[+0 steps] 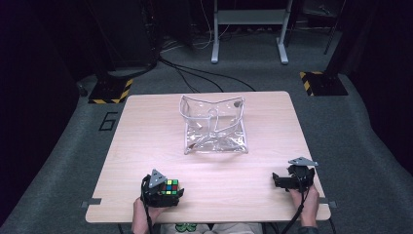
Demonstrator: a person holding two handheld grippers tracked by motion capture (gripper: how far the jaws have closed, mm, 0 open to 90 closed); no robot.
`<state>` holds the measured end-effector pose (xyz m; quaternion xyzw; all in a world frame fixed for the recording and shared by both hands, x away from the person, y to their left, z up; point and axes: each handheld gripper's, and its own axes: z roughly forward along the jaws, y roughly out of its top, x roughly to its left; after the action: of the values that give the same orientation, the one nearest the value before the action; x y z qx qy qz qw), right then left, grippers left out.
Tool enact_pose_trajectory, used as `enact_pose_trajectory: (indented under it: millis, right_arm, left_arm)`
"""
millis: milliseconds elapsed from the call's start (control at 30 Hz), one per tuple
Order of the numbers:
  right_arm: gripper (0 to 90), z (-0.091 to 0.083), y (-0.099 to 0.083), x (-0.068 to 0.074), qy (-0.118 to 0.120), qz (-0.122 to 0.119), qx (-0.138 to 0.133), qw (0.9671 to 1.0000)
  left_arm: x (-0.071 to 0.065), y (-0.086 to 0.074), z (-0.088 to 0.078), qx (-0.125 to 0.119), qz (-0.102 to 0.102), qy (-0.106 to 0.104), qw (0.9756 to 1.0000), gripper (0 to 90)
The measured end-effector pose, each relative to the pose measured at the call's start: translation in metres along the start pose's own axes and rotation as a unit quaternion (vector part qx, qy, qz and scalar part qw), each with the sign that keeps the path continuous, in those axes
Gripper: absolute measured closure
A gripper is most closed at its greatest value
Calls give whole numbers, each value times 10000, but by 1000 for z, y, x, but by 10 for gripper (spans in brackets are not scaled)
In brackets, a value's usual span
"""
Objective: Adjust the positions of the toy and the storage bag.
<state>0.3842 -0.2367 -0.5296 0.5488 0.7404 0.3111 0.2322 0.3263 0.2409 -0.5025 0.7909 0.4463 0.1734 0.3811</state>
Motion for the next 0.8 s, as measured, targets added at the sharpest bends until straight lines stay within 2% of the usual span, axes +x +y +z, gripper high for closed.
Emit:
enact_pose_trajectory:
  millis: [100,300,500,700,800]
  right_arm:
    - [0,0,0,0,0,1,0,10000]
    - [0,0,0,0,1,-4,-3,10000]
    - [0,0,0,0,0,-7,-7,10000]
    - [0,0,0,0,1,-7,-8,10000]
    - [0,0,0,0,0,-7,-7,10000]
  left_arm:
    - [0,-2,-2,-22,-109,57,9999,134]
    - [1,-4,-3,77,-131,105,9998,135]
    - [6,-4,0,33,-88,-15,10000,136]
    - [13,6,15,-141,-5,-219,9997,135]
    - [12,9,21,-214,-57,-239,9995,133]
